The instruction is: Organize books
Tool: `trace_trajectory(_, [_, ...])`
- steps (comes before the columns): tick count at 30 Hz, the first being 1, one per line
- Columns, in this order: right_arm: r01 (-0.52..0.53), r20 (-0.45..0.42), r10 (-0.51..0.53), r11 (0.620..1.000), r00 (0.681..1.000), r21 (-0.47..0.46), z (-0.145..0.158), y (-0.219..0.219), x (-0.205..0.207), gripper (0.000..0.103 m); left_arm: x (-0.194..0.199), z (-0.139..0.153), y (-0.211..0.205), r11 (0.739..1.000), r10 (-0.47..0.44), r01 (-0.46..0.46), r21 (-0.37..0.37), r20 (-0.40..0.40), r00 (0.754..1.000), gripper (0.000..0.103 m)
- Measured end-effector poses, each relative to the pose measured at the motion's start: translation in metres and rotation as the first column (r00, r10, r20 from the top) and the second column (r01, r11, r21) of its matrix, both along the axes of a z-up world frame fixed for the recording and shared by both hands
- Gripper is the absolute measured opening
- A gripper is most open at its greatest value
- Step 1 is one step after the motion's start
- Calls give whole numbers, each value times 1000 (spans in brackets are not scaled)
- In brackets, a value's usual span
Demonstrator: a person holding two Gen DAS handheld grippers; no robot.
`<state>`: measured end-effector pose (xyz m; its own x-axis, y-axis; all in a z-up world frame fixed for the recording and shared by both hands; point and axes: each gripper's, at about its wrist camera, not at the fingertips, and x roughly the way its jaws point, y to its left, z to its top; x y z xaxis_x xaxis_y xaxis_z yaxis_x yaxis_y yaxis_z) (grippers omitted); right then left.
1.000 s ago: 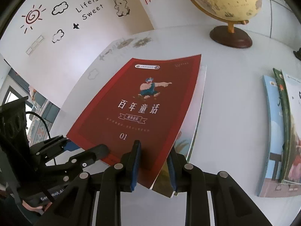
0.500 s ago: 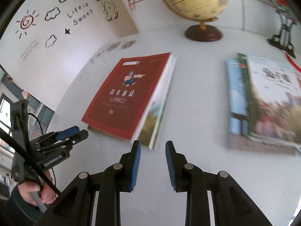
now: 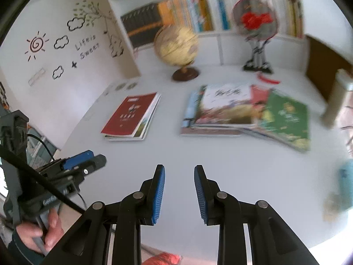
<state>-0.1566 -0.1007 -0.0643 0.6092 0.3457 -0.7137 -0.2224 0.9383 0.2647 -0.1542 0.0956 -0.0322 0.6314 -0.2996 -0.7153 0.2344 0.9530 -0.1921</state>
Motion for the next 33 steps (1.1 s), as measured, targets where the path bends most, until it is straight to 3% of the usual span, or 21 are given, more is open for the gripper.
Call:
trace_trajectory(3, [57, 41, -57, 998, 998, -1, 21, -29, -19, 33, -6, 13, -32, 999, -28, 27, 17, 27, 999, 49])
trace_trajectory(5, [97, 52, -97, 995, 994, 10, 27, -43, -24, 38, -7, 19, -44, 1000, -23, 23, 8, 47, 999, 87])
trace_trajectory(8, [144, 70, -144, 990, 987, 10, 33, -57, -31, 43, -6, 24, -55, 999, -18, 20, -25, 89, 996, 87])
trace_trajectory(14, [184, 49, -184, 983, 982, 3, 23, -74, -14, 46, 28, 19, -80, 999, -7, 3, 35, 103, 995, 87])
trace_trajectory(22, [197, -14, -196, 981, 980, 0, -5, -83, 79, 48, 113, 1, -88, 997, 12, -17, 71, 74, 997, 87])
trace_trajectory(28, [205, -64, -205, 979, 977, 2, -30, -80, 147, 48, 173, -28, -80, 999, 31, -31, 45, -7, 999, 87])
trace_trajectory(33, [212, -108, -210, 977, 972, 9, -51, -76, 178, 48, 203, -54, -81, 999, 4, 0, 43, -107, 994, 87])
